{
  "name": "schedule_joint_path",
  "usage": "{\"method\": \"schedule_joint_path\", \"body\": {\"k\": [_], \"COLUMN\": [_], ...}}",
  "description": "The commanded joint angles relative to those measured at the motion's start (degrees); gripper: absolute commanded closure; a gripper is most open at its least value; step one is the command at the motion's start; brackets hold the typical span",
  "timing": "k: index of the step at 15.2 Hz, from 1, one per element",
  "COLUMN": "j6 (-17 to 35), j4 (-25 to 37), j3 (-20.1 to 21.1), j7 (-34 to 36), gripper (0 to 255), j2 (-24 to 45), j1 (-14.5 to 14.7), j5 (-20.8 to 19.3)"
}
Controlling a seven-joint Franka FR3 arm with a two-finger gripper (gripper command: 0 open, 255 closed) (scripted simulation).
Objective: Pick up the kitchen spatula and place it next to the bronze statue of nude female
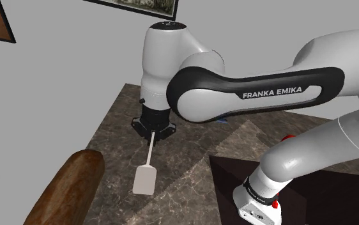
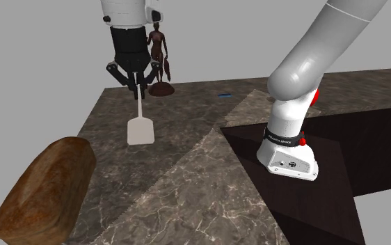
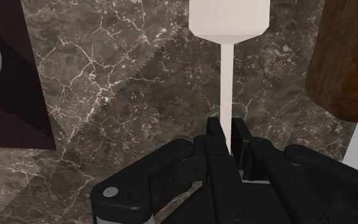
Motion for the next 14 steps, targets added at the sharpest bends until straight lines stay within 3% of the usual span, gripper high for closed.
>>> {"method": "schedule_joint_path", "body": {"k": [1,14], "j6": [-1.9,-11.9], "j4": [1.5,10.7], "j3": [-0.7,-3.2], "j7": [-0.1,-0.4], "gripper": [255,255], "j2": [-0.5,-1.1], "j1": [0.2,0.0], "j5": [0.1,-0.7]}}
